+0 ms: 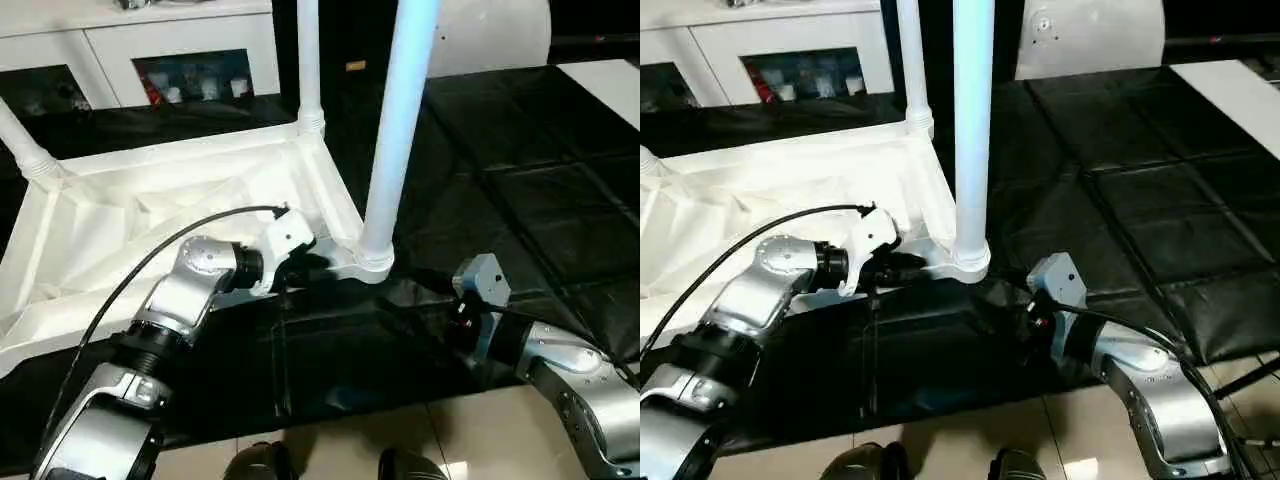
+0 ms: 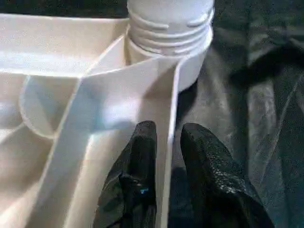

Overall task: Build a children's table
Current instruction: Rotate leg to tighten

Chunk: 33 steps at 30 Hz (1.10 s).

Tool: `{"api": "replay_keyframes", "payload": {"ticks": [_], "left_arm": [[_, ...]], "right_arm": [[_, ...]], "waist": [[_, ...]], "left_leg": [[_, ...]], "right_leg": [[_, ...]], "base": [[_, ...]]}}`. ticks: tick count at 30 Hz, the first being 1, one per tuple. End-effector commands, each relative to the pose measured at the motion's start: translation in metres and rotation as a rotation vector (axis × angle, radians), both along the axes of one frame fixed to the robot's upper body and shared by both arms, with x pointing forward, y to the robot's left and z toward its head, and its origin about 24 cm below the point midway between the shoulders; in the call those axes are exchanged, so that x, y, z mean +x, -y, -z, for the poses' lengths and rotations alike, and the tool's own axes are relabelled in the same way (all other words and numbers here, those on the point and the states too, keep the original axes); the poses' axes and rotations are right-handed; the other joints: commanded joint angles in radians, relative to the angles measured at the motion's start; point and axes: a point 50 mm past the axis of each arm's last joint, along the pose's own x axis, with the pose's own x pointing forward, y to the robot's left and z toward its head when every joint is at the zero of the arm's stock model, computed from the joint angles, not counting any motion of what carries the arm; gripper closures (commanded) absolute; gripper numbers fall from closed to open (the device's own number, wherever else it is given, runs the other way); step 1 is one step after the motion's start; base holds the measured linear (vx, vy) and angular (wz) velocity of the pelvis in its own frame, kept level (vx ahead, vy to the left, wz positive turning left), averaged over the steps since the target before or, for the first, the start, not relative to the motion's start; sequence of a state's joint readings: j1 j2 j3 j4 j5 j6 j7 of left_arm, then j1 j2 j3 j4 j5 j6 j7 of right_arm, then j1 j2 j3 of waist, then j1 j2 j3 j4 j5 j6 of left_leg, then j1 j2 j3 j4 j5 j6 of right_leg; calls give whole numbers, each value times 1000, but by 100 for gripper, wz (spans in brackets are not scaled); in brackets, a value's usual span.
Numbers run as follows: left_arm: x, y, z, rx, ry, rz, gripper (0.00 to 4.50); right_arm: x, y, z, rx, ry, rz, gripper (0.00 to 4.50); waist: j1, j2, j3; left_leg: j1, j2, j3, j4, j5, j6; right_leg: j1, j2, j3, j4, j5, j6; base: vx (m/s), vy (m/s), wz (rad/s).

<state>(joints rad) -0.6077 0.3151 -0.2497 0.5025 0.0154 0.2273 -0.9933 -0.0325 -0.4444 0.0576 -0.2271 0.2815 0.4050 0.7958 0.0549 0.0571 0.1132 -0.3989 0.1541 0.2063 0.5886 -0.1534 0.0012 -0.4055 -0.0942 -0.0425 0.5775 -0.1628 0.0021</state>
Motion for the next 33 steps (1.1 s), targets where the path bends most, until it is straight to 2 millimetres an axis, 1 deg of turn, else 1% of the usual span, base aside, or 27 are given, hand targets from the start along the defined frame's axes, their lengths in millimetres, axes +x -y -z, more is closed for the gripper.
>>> {"api": "replay_keyframes", "payload": {"ticks": [1,5,9,10,12,13,14,15,16,17,18,19,20,21,22,23,24,25,26,27,28,29,30,31,32,33], "left_arm": [[4,-3,-2,16,13,-30,347],[9,-2,-6,-21,17,-58,347],[8,0,-5,-24,11,-42,347],[7,2,-4,-53,5,-35,347],[6,3,-4,-68,6,-39,347],[6,3,-8,-109,26,-54,347],[6,3,-8,-111,27,-55,347],[5,1,-23,-254,59,-128,347],[5,1,-23,-254,59,-128,347],[4,-1,-29,-316,69,-165,347],[0,-10,-37,-401,92,-318,347],[0,-10,-37,-401,92,-318,347],[-8,-15,-40,-477,126,-462,347],[-15,-16,-38,-484,130,-492,347],[-19,-15,-37,-483,137,-495,347],[-33,-11,-33,-458,162,-528,347],[-41,-8,-30,-451,161,-557,347],[-45,-6,-29,-454,160,-572,347],[-54,-3,-29,-460,185,-631,347],[-54,-3,-29,-460,185,-631,347],[-63,-3,-28,-446,209,-708,347],[-66,-5,-26,-438,204,-761,347],[-67,-6,-25,-436,203,-772,347],[-69,-8,-24,-430,190,-816,347],[-75,-10,-19,-408,153,-857,347],[-78,-11,-18,-402,149,-869,347]], "right_arm": [[-2,-4,-4,1,19,-27,0],[-2,-4,-3,2,19,-34,0],[-1,-4,-3,3,18,-35,0],[-2,-5,-2,3,18,-37,0],[-2,-5,-2,5,18,-37,0],[-3,-6,-3,19,18,-35,0],[-3,-6,-3,20,17,-34,0],[-6,-7,-5,49,0,6,0],[-6,-7,-5,49,0,6,0],[-6,-8,-5,58,-8,30,0],[-6,-10,-8,124,-23,109,0],[-6,-10,-8,124,-23,109,0],[-7,-14,-12,168,-14,165,0],[-8,-15,-12,166,-9,182,0],[-8,-15,-12,163,-8,191,0],[-9,-16,-10,155,2,239,0],[-10,-15,-9,148,12,270,0],[-10,-15,-9,146,16,284,0],[-11,-13,-9,123,46,334,0],[-11,-13,-9,123,46,334,0],[-12,-11,-9,118,54,376,0],[-12,-11,-10,144,42,402,0],[-12,-11,-10,150,39,407,0],[-13,-11,-11,176,23,426,0],[-12,-9,-13,177,24,470,0],[-13,-9,-14,180,21,475,0]], "waist": [[0,-17,-83],[0,-17,-82],[1,-17,-82],[1,-19,-82],[1,-17,-82],[2,-13,-82],[2,-14,-83],[2,-13,-83],[3,-10,-83],[3,-13,-83],[2,-7,-84],[-3,-10,-82],[-5,-14,-81],[-8,-13,-79],[-10,-18,-80],[-10,-23,-78],[-15,-22,-76],[-11,-6,-69],[-17,-10,-74],[-34,-4,-74],[-40,-1,-69],[-43,7,-66],[-41,18,-48],[-33,11,-46],[-39,-11,-50],[-26,-51,-27]], "left_leg": [[40,68,-46,-80,-405,-5],[42,67,-46,-78,-412,-3],[41,67,-48,-79,-418,-2],[41,67,-47,-78,-418,-2],[41,68,-47,-78,-416,0],[42,68,-47,-77,-417,-1],[41,68,-47,-78,-415,-1],[40,68,-47,-78,-414,1],[40,70,-48,-79,-411,-2],[38,70,-45,-79,-409,4],[37,70,-46,-79,-401,4],[32,71,-47,-81,-400,8],[34,69,-46,-79,-409,8],[31,71,-47,-78,-400,9],[33,71,-46,-78,-399,7],[33,72,-46,-79,-390,13],[30,74,-46,-83,-391,11],[-21,62,-95,-120,-440,56],[-7,66,-107,-113,-462,49],[-17,84,-150,-116,-507,24],[-3,111,-201,-138,-598,0],[1,127,-232,-153,-643,-3],[-3,128,-260,-180,-755,-25],[-18,94,-261,-188,-808,-52],[26,138,-203,-147,-791,-54],[62,24,-124,3,-640,-65]], "right_leg": [[27,-63,33,-84,-458,-166],[24,-63,31,-88,-481,-160],[23,-64,31,-89,-490,-156],[23,-64,31,-89,-485,-157],[23,-65,31,-89,-480,-160],[23,-65,31,-89,-474,-164],[24,-65,31,-87,-466,-166],[25,-64,31,-86,-452,-174],[27,-65,32,-82,-437,-182],[25,-62,31,-83,-420,-191],[26,-60,32,-74,-390,-203],[29,-59,29,-74,-380,-210],[25,-57,28,-76,-400,-202],[29,-61,28,-79,-405,-200],[26,-57,28,-80,-421,-188],[23,-58,30,-82,-450,-166],[21,-56,31,-86,-468,-144],[55,-54,-32,-56,-495,-138],[44,-51,-37,-63,-459,-142],[56,-47,-45,-47,-346,-162],[49,-19,-58,-20,-266,-171],[48,-9,-58,7,-235,-177],[48,3,-50,49,-227,-167],[57,5,-30,66,-230,-154],[21,-12,6,28,-276,-129],[-44,-78,39,-141,-724,-99]], "base": [[0,0,0],[0,0,0],[0,0,0],[0,0,0],[0,0,0],[0,0,0],[0,0,0],[0,0,0],[0,0,0],[0,0,0],[0,0,0],[0,0,0],[0,0,0],[0,0,0],[0,0,0],[0,0,0],[0,0,0],[25,-18,27],[17,-40,51],[17,-40,51],[15,-81,54],[13,-127,61],[13,-127,61],[13,-158,66],[7,-86,35],[12,-223,55]]}}
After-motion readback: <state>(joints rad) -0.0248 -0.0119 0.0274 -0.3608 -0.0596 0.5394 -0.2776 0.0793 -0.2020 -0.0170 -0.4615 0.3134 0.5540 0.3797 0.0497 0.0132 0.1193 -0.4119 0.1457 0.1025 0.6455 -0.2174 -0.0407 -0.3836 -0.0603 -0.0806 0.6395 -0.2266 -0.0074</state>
